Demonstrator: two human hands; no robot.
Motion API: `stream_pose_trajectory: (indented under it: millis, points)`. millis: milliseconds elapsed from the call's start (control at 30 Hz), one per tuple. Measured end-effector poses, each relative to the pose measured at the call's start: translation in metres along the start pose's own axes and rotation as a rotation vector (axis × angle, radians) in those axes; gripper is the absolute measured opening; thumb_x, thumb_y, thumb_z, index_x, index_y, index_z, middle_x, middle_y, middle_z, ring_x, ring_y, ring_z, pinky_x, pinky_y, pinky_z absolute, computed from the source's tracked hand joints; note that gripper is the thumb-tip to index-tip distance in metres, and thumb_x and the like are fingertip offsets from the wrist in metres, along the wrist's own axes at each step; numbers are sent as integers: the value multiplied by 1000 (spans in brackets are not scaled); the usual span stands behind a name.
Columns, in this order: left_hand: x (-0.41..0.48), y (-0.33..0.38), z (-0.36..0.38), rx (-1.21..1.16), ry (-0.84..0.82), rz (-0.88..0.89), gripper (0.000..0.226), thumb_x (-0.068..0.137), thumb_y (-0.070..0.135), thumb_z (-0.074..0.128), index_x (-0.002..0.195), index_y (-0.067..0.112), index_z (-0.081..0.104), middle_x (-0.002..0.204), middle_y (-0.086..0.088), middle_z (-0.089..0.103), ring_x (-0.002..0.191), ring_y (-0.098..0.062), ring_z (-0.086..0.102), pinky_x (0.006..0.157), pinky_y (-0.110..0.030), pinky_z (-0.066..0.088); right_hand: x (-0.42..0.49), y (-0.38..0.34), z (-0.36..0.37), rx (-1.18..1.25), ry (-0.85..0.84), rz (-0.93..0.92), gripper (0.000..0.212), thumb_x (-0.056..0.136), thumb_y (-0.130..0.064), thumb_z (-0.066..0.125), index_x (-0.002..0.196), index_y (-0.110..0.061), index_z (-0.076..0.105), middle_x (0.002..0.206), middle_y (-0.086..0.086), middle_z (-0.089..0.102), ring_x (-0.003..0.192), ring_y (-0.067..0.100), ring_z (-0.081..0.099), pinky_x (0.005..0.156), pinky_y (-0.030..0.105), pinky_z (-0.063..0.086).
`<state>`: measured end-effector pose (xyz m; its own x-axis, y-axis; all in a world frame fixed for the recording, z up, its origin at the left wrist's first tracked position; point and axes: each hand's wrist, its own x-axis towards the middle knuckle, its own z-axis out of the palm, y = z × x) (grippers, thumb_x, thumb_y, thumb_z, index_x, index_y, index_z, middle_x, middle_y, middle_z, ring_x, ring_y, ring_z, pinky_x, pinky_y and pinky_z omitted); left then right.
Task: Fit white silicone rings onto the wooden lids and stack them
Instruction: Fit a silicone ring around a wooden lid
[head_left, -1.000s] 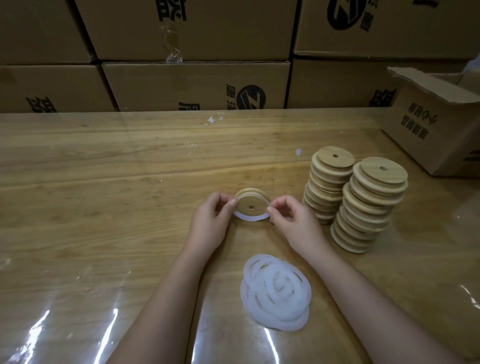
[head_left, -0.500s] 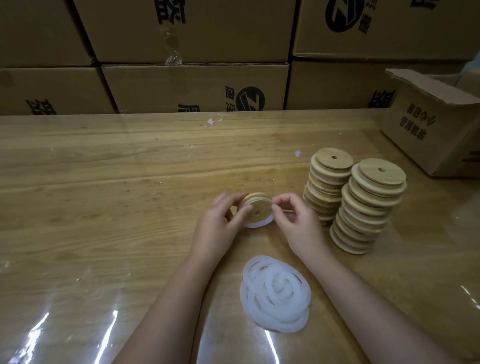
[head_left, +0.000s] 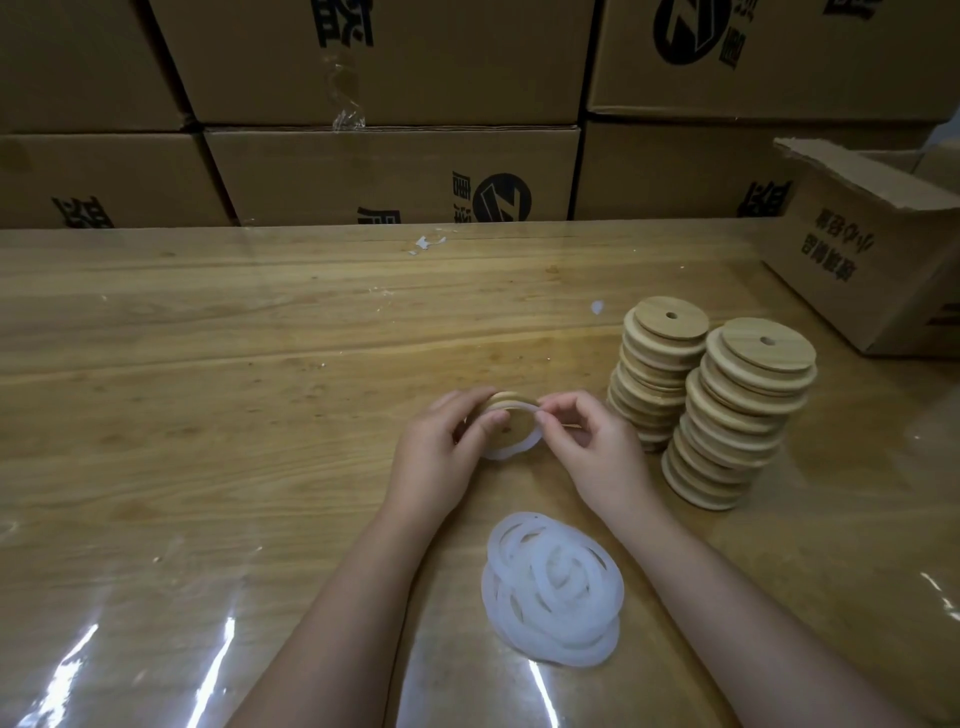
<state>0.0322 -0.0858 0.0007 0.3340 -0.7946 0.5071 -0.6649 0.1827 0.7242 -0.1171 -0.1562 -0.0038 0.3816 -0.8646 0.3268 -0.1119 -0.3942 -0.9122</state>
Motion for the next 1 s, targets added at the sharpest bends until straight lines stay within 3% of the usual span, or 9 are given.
stream_pose_trajectory:
  millis: [133, 200, 433, 600, 767, 900, 1000]
  points:
    - [2, -3, 0, -41, 33, -64, 24, 84, 19, 68, 107, 12, 70, 88, 30, 58, 71, 11, 52, 68, -3, 37, 1, 1, -1, 18, -13, 38, 22, 86, -6, 61, 82, -28, 62, 91, -3, 68, 83, 10, 66, 75, 19, 52]
    - [2, -4, 1, -49, 33, -65, 24, 83, 19, 68, 106, 12, 71, 87, 32, 58, 70, 10, 53, 68, -3, 37, 1, 2, 0, -9, -4, 41, 23, 86, -6, 61, 81, -28, 61, 89, -1, 68, 82, 12, 66, 73, 17, 52]
    - [2, -3, 1, -44, 28, -75, 24, 84, 19, 68, 107, 13, 70, 88, 32, 57, 69, 11, 52, 68, -4, 38, 0, 5, 1, -204, 31, -21, 12, 84, -9, 64, 81, -20, 60, 86, -2, 62, 75, -2, 57, 65, 7, 43]
    - [3, -3, 0, -54, 19, -94, 24, 84, 20, 68, 107, 13, 70, 92, 31, 57, 71, 11, 53, 68, -4, 37, -3, 1, 2, -349, 67, -84, 8, 82, -13, 62, 80, -19, 57, 84, -10, 53, 74, 6, 56, 67, 29, 50]
    - [3, -3, 1, -82, 26, -159, 24, 84, 22, 68, 107, 16, 70, 88, 29, 60, 70, 9, 53, 68, -4, 37, -5, -2, 4, -447, 72, -88, 5, 82, -17, 62, 83, -16, 57, 83, -13, 50, 69, 7, 55, 63, 33, 50]
    - [4, -7, 1, -142, 14, -223, 23, 84, 24, 68, 107, 20, 70, 83, 22, 62, 67, 5, 53, 70, -12, 43, -3, 1, 3, -394, -2, -34, 6, 83, -18, 62, 83, -20, 57, 78, -14, 53, 67, 5, 54, 62, 26, 48]
    - [3, -10, 0, -217, -6, -244, 20, 84, 25, 68, 97, 39, 66, 76, 18, 63, 66, -9, 55, 72, -28, 47, -2, 4, 2, -310, -15, 14, 9, 83, -17, 62, 80, -23, 57, 76, -13, 56, 66, 2, 55, 60, 16, 44]
